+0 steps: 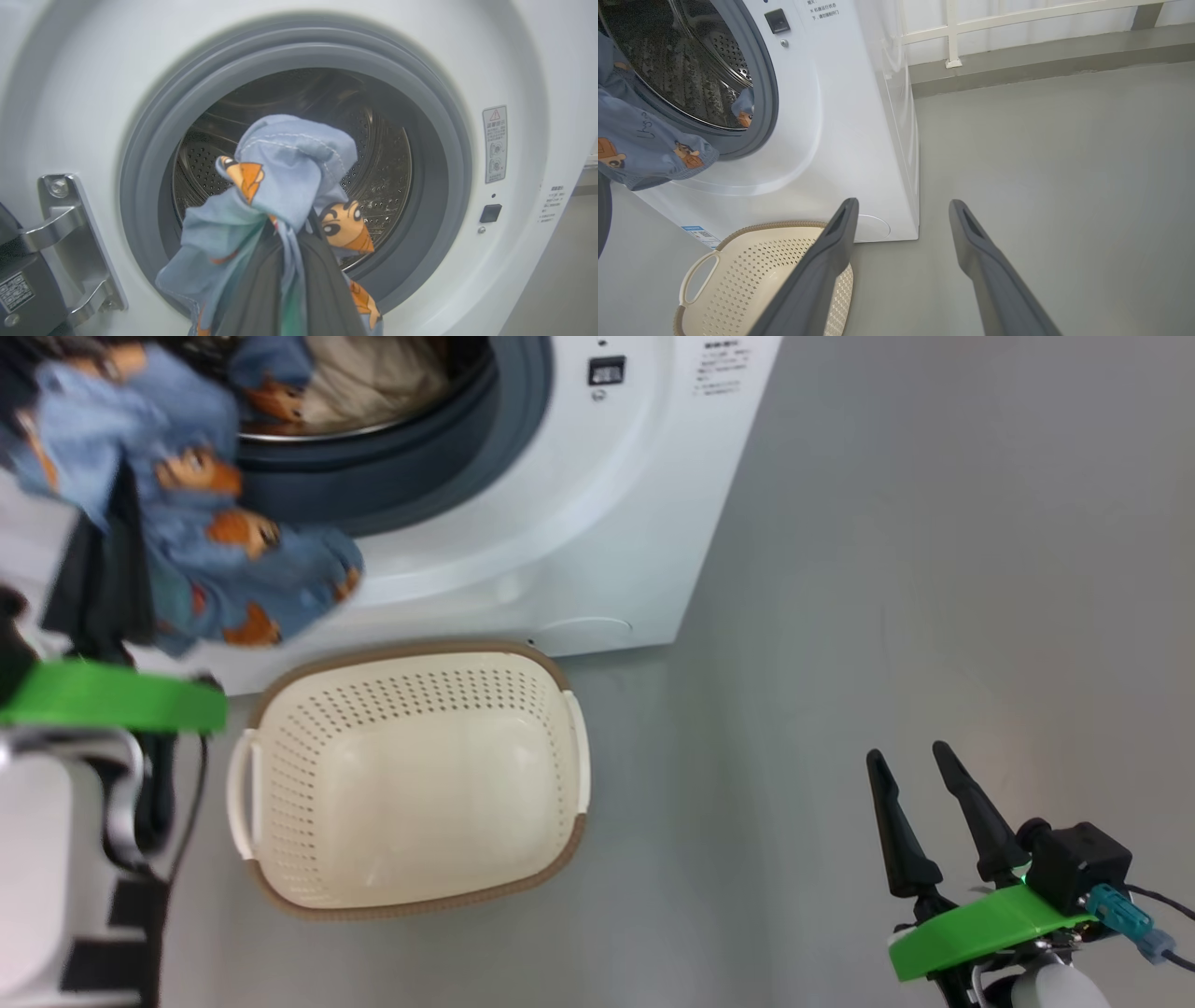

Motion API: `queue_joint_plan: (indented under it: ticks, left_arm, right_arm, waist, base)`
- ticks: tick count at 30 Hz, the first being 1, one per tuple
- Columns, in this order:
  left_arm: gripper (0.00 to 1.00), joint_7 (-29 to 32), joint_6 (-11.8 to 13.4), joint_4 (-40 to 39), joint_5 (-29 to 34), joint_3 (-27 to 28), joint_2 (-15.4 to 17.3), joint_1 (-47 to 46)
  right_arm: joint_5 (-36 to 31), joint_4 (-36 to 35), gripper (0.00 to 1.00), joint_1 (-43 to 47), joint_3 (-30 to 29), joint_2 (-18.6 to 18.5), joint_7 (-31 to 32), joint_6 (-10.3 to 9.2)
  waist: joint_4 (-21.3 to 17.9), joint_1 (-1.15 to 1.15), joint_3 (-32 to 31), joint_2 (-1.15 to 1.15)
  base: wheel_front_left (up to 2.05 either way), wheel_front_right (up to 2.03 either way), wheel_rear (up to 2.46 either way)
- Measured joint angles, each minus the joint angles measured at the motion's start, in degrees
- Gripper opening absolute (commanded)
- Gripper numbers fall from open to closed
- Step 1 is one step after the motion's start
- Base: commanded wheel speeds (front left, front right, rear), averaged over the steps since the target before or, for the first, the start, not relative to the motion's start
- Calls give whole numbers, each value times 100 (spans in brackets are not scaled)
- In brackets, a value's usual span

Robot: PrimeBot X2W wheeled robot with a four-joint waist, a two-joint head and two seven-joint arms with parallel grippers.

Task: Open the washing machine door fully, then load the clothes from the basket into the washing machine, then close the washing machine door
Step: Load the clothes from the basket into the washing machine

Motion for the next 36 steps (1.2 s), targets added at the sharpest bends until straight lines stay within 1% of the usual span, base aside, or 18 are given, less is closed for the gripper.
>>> queue_joint_plan:
  ticks: [1,3,13,14,18,25,28,31,34,36]
  left_arm:
    - [0,0,0,0,0,0,0,0]
    - [0,-1,0,242,-1,-27,62,-322]
    - [0,0,0,2193,-307,-381,275,-1761]
    - [0,1,0,2569,-388,-460,319,-2056]
    - [0,0,0,3294,-600,-631,413,-2545]
    - [0,1,0,4211,-1000,-1134,714,-3204]
    - [0,1,0,4216,-1054,-1255,891,-3513]
    - [0,1,0,3777,-896,-1272,1082,-3886]
    - [0,0,5,3158,-612,-1004,1126,-4127]
    - [0,-1,77,2710,-403,-711,1125,-4177]
  right_arm:
    - [0,0,100,0,0,0,0,0]
    - [0,-4,100,-44,29,7,0,0]
    - [4,-66,100,-352,204,69,0,0]
    - [10,-63,100,-416,255,75,0,0]
    - [211,-73,100,-483,401,83,0,0]
    - [364,-94,100,-662,600,86,0,0]
    - [520,-113,100,-667,680,87,0,0]
    - [568,-125,100,-672,691,88,0,0]
    - [600,-134,100,-730,698,89,0,0]
    - [622,-153,100,-805,717,90,0,0]
  waist:
    - [0,0,0,0]
    - [-78,0,91,0]
    - [-449,0,637,0]
    - [-540,0,725,0]
    - [-734,0,863,0]
    - [-1090,0,1065,0]
    - [-1213,0,1168,0]
    - [-1294,0,1304,0]
    - [-1352,0,1437,0]
    - [-1387,0,1515,0]
  base:
    - [0,0,0]
    - [0,0,0]
    - [0,0,0]
    - [0,0,0]
    - [0,0,0]
    - [0,0,0]
    - [0,0,0]
    - [0,0,0]
    - [0,0,0]
    - [0,0,0]
